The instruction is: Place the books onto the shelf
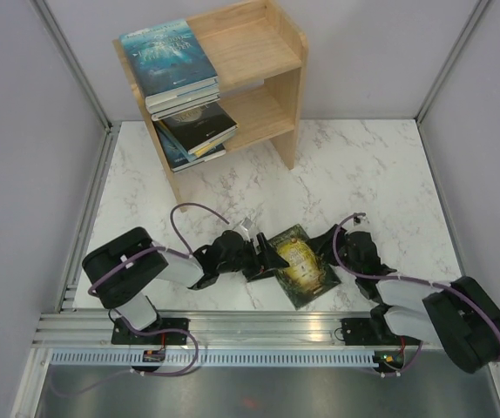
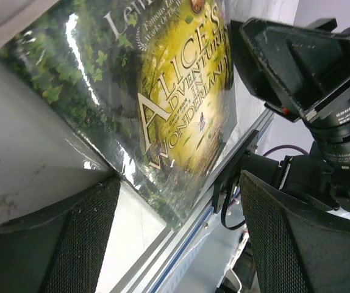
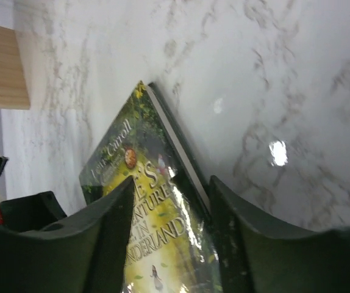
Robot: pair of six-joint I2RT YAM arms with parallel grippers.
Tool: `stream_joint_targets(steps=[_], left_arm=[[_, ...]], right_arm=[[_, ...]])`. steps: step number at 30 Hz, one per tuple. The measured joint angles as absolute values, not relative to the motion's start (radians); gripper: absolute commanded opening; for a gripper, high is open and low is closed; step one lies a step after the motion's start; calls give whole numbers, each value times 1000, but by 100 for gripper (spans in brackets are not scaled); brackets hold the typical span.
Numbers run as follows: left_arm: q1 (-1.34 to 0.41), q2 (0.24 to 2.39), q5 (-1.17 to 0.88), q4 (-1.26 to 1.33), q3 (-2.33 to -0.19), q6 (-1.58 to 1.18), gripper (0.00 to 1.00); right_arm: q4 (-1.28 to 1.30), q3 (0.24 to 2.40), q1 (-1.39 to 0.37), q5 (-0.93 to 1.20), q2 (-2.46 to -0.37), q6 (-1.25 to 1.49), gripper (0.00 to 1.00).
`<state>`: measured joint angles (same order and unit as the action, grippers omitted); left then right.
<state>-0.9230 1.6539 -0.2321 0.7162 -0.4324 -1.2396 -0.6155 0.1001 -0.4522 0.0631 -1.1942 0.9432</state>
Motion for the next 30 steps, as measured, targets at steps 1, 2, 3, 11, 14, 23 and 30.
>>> stream_joint_targets(steps=[1, 2, 3, 11, 14, 23, 30], left_arm=[[-923, 1642, -231, 690, -432, -1242, 85], [-923, 1630, -228, 667, -433, -1242, 85], [-922, 1623, -226, 652, -433, -1242, 85], [-921, 1610, -213, 477, -503, -1242, 84], [-921, 1607, -209, 430, -525, -1236, 86], [-931, 1513, 14, 88, -642, -1121, 90], [-921, 1342, 155, -65, -551, -1087, 91]], right_arm=[[-571, 89, -467, 43, -1155, 952, 48], [-522, 83, -475, 22, -1113, 963, 44], [-459, 77, -499, 0, -1063, 970, 43], [-144, 57, -551, -59, -796, 1044, 33], [-136, 57, -569, -84, -795, 1071, 36], [-77, 173, -677, -2, -886, 1064, 97], [-36, 226, -680, 135, -955, 1045, 97]])
